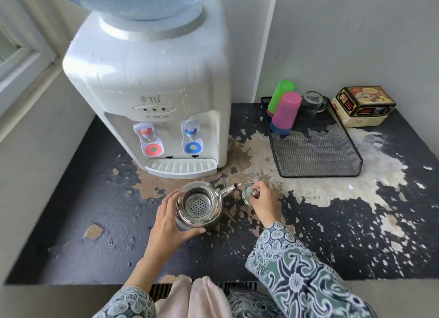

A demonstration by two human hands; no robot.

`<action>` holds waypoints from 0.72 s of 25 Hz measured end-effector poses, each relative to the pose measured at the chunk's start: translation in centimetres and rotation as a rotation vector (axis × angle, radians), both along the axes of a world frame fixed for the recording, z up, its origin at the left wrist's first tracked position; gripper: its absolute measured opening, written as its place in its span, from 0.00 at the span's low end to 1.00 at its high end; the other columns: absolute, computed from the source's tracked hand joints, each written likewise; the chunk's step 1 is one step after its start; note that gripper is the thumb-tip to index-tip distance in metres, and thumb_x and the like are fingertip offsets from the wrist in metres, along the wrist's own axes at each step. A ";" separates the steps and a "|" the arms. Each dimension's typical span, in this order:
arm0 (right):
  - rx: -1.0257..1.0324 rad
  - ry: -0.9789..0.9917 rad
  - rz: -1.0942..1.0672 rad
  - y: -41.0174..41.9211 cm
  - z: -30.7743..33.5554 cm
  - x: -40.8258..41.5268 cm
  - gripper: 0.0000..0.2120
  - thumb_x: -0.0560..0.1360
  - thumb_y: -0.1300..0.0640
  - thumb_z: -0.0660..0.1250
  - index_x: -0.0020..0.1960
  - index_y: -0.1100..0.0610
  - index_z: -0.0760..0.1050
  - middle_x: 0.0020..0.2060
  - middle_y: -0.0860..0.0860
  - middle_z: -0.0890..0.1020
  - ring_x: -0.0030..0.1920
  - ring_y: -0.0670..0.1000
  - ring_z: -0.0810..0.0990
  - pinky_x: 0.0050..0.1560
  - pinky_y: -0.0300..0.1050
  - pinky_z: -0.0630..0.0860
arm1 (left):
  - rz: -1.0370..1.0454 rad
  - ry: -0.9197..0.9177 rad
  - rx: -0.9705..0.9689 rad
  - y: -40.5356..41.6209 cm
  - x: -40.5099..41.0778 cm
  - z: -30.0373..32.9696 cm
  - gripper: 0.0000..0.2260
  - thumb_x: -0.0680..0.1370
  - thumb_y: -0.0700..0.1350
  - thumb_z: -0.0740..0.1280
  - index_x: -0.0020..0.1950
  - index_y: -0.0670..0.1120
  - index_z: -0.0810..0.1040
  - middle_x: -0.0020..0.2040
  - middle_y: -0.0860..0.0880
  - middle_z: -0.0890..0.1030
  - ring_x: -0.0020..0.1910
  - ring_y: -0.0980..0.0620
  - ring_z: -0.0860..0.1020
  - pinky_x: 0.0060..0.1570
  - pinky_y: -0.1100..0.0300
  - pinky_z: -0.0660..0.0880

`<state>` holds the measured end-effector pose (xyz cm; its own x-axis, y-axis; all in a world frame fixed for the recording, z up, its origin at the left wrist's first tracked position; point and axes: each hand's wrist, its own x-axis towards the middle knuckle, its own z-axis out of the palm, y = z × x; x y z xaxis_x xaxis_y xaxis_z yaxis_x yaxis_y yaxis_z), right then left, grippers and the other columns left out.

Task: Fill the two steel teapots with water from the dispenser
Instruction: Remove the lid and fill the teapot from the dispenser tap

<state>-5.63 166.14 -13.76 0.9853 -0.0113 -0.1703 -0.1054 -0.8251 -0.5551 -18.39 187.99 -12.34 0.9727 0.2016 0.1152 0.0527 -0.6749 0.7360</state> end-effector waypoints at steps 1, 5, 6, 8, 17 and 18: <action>0.018 -0.013 -0.014 -0.1 -0.1 0.0 0.07 0.72 0.55 0.68 0.49 0.54 0.74 0.54 0.53 0.76 0.57 0.56 0.74 0.52 0.54 0.75 | -0.005 0.012 -0.004 0.1 0.0 0.1 0.41 0.59 0.69 0.70 0.67 0.59 0.59 0.68 0.57 0.64 0.68 0.57 0.63 0.67 0.59 0.60; 0.203 -0.110 -0.114 -0.7 1.3 0.5 0.05 0.71 0.58 0.68 0.46 0.55 0.75 0.49 0.53 0.77 0.50 0.55 0.78 0.45 0.49 0.77 | -0.004 0.075 -0.022 0.1 -0.1 0.2 0.42 0.58 0.68 0.71 0.67 0.65 0.56 0.72 0.62 0.58 0.69 0.59 0.59 0.66 0.60 0.56; 0.266 -0.164 -0.140 -0.6 2.1 0.8 0.05 0.72 0.59 0.68 0.46 0.55 0.75 0.49 0.53 0.77 0.48 0.54 0.78 0.43 0.45 0.76 | 0.003 0.088 -0.026 0.1 -0.1 0.2 0.42 0.58 0.68 0.71 0.67 0.64 0.57 0.72 0.61 0.57 0.68 0.59 0.59 0.65 0.60 0.57; 0.384 -0.295 -0.148 0.1 4.4 1.0 0.06 0.72 0.61 0.68 0.49 0.57 0.75 0.50 0.53 0.76 0.47 0.53 0.78 0.41 0.36 0.74 | 0.013 0.102 -0.033 0.0 0.0 0.2 0.43 0.57 0.69 0.71 0.68 0.60 0.60 0.72 0.61 0.57 0.67 0.59 0.60 0.65 0.59 0.58; 0.202 -0.298 0.600 7.2 6.7 -3.9 0.12 0.72 0.53 0.66 0.54 0.55 0.76 0.51 0.50 0.78 0.51 0.48 0.75 0.57 0.49 0.73 | 0.022 0.108 -0.035 -0.1 0.0 0.9 0.45 0.55 0.70 0.71 0.68 0.54 0.64 0.71 0.59 0.61 0.68 0.55 0.63 0.64 0.61 0.58; 0.164 -0.286 0.631 7.3 6.3 -4.2 0.12 0.72 0.54 0.67 0.54 0.55 0.76 0.50 0.50 0.78 0.52 0.49 0.74 0.59 0.48 0.72 | 0.022 0.104 -0.032 -0.1 0.1 1.0 0.45 0.55 0.70 0.70 0.68 0.53 0.64 0.71 0.59 0.61 0.67 0.56 0.63 0.63 0.62 0.57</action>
